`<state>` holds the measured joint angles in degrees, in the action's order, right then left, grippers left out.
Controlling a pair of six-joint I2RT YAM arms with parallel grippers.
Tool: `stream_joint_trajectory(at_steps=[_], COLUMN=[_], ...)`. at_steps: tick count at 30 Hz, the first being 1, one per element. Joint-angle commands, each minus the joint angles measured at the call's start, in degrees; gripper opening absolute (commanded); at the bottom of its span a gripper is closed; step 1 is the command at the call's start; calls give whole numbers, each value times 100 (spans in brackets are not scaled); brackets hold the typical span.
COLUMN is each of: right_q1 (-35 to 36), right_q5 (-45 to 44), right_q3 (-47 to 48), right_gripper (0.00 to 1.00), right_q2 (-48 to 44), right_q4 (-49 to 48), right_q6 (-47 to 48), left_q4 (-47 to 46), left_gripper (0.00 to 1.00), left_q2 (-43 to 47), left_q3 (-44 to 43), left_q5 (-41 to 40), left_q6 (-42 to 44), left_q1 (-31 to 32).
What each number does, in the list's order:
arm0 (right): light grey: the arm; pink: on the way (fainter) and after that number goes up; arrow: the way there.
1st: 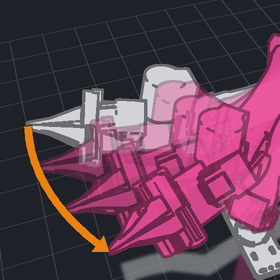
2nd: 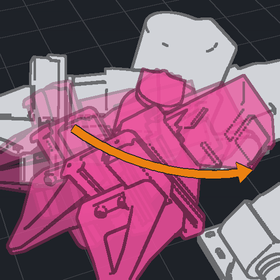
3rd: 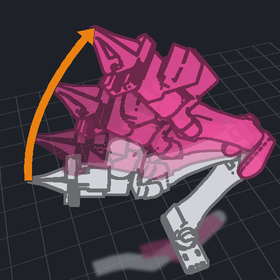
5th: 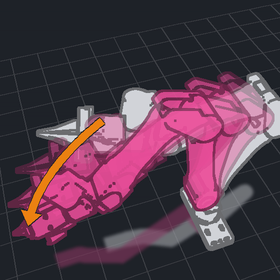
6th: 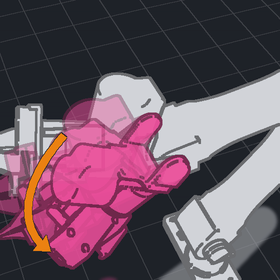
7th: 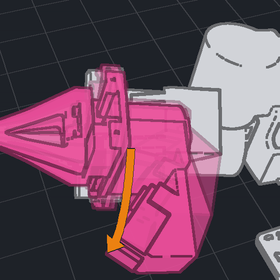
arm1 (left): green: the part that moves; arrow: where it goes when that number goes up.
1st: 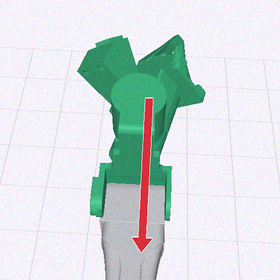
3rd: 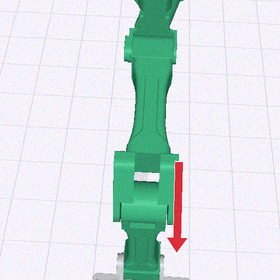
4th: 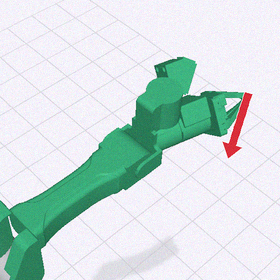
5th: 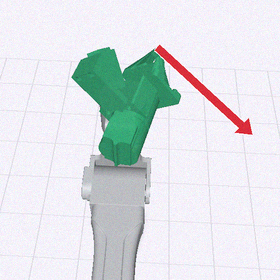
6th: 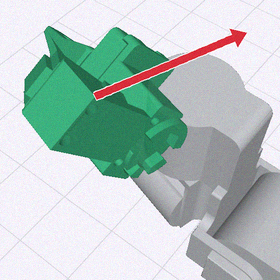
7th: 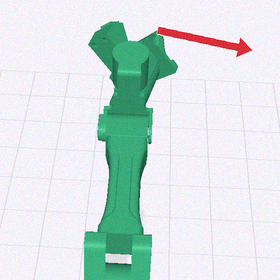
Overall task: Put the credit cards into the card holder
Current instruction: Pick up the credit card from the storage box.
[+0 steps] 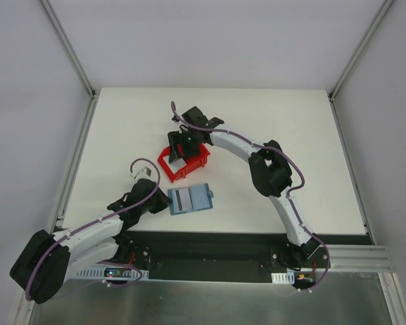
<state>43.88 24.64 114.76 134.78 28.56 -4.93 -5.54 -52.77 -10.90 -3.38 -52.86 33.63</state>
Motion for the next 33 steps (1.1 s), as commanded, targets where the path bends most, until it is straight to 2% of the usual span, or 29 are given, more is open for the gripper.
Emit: stream_joint_trajectory(at_steps=[1,33], right_q1=[-20,-108], right_q5=[339,533], right_q3=[-41,-340], right_gripper=[70,31], right_q2=[-268,-725], right_q4=[-113,-342], right_q6=[10,-140], left_q4=[580,396], left_gripper=[0,0], left_q2=[-145,-172], left_q3=[53,70], left_q5=[4,109], left_q6=[259,259], left_q1=[-67,-84])
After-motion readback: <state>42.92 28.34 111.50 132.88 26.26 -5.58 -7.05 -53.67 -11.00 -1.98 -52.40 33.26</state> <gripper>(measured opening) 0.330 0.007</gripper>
